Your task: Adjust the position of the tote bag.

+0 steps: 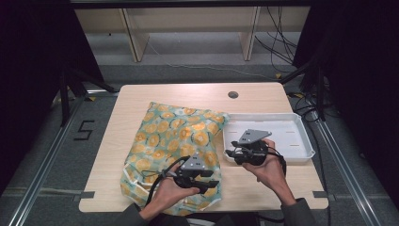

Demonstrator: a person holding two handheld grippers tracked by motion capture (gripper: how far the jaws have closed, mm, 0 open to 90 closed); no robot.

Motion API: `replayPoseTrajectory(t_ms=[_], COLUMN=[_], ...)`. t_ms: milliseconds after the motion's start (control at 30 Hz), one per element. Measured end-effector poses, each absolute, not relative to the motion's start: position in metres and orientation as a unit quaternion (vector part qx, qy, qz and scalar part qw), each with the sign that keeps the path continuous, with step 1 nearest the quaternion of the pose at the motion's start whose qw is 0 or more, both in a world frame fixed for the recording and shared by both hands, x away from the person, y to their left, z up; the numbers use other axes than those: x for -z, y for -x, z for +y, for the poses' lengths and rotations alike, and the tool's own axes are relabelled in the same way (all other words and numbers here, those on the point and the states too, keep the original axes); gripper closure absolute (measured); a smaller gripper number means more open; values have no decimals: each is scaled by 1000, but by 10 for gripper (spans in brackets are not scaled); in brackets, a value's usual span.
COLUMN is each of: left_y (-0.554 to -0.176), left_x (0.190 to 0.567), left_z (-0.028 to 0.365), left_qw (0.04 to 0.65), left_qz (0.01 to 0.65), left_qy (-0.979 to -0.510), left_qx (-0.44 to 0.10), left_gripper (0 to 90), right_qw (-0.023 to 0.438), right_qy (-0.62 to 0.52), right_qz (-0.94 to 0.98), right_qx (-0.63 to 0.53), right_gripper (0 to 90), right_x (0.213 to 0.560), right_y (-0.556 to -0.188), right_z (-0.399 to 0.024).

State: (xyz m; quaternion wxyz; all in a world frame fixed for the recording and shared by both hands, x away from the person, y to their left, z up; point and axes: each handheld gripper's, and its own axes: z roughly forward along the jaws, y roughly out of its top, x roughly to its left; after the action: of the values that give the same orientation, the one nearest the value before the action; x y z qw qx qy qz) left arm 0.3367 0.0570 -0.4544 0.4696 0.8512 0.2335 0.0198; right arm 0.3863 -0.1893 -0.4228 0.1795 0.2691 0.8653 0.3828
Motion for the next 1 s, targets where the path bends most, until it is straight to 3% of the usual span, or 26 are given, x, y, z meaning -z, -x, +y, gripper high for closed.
replayPoseTrajectory(t_ms=[133,233,433,1000], left_y=[-333,-332,-329,-336], left_x=[439,430,447,459], left_z=[85,130,174,212], left_qw=[479,466,459,445], left_qz=[239,255,311,346], left_qy=[-844,-843,-828,-819], left_qx=[-42,-81,-90,-109], left_gripper=[493,452,398,359], right_qw=[169,133,104,59], right_qy=[-253,-238,-198,-129], right_qz=[868,875,889,918], right_qx=[-393,-400,-400,-371], right_gripper=[569,514,479,427], right_x=[423,431,442,468], right_y=[-372,-352,-330,-296], right_z=[-187,-180,-170,-155])
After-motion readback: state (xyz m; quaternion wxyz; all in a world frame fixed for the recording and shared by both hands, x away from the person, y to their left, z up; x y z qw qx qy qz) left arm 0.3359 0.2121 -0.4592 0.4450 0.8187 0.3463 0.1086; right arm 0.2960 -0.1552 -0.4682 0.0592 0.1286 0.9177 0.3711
